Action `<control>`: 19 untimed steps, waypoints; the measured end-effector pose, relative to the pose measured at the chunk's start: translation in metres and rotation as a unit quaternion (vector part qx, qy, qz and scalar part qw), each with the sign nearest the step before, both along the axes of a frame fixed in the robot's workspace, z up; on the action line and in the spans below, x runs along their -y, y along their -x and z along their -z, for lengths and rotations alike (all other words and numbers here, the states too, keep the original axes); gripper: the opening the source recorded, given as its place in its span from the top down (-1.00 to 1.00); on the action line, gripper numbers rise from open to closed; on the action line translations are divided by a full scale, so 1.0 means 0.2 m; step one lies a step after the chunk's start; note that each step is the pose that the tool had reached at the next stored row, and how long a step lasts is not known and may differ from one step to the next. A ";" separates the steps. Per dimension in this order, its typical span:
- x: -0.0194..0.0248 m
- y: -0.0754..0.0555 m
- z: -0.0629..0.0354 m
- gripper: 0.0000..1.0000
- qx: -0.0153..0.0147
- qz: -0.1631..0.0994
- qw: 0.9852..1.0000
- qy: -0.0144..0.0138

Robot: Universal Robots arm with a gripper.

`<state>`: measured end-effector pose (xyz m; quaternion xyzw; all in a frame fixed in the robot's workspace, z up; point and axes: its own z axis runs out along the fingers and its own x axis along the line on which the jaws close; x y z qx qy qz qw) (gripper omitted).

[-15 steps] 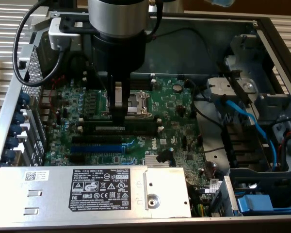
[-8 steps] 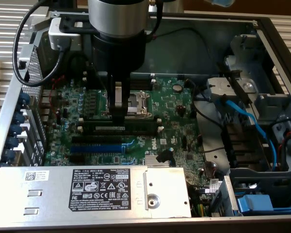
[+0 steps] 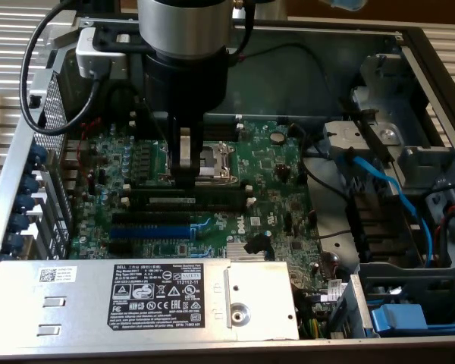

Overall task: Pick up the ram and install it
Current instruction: 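Press down the ram until it locks into place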

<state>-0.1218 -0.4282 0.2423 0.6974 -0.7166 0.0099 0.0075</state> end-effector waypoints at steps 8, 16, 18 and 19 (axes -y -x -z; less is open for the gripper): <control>0.000 0.00 0.000 0.80 0.000 0.000 1.000 0.000; -0.001 -0.03 0.000 0.80 0.000 -0.001 1.000 0.000; -0.002 -0.04 0.001 0.80 0.000 -0.001 1.000 0.000; -0.002 -0.04 0.001 0.80 0.000 -0.002 1.000 0.000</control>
